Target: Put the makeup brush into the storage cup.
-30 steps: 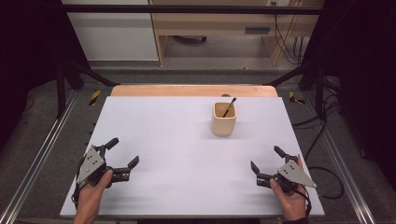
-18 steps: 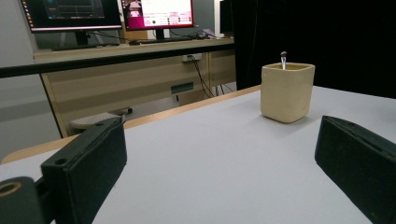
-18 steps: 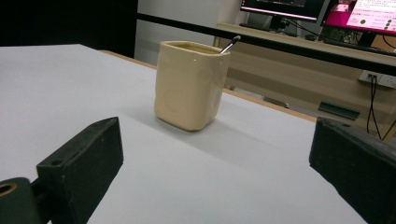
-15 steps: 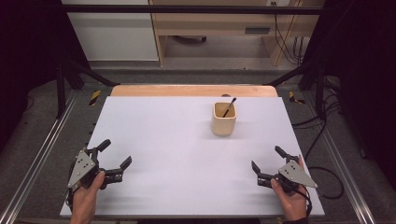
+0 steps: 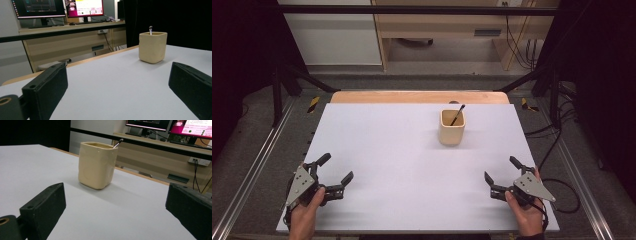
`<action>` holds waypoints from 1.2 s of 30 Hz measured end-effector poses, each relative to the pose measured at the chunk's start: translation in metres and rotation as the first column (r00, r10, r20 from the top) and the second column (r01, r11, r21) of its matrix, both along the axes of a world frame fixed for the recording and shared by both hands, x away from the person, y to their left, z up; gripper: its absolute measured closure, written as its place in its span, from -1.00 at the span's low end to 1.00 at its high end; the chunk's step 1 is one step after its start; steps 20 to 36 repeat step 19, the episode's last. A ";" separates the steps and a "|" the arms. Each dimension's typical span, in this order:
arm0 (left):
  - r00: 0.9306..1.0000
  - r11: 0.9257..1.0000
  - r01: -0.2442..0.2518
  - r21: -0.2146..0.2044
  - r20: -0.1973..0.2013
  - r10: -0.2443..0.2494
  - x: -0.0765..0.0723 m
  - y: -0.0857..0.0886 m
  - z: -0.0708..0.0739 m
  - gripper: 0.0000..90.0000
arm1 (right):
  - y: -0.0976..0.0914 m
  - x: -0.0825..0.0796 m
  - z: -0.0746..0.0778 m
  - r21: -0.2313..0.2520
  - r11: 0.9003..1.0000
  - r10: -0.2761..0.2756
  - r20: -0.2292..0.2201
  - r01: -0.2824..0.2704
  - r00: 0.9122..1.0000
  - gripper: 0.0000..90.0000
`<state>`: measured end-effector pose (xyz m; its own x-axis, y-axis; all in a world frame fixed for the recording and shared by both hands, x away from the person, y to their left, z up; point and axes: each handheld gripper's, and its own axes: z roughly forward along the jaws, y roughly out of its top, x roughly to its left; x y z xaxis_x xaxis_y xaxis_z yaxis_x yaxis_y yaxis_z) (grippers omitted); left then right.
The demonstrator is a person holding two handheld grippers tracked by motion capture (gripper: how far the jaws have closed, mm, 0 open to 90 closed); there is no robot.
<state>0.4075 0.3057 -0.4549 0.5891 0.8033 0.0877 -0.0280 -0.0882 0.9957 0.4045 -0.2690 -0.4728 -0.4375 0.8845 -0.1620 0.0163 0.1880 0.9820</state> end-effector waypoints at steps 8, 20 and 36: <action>1.000 1.000 0.009 0.025 -0.006 -0.009 -0.001 -0.002 -0.009 -0.96 | -0.001 0.002 -0.002 -0.006 1.000 -0.003 -0.007 0.003 1.000 -0.93; 1.000 1.000 0.016 0.024 0.005 -0.016 -0.004 -0.003 -0.009 -0.96 | -0.001 0.004 -0.005 -0.013 1.000 -0.013 -0.015 0.013 1.000 -0.93; 1.000 1.000 0.016 0.024 0.005 -0.016 -0.004 -0.003 -0.009 -0.96 | -0.001 0.004 -0.005 -0.013 1.000 -0.013 -0.015 0.013 1.000 -0.93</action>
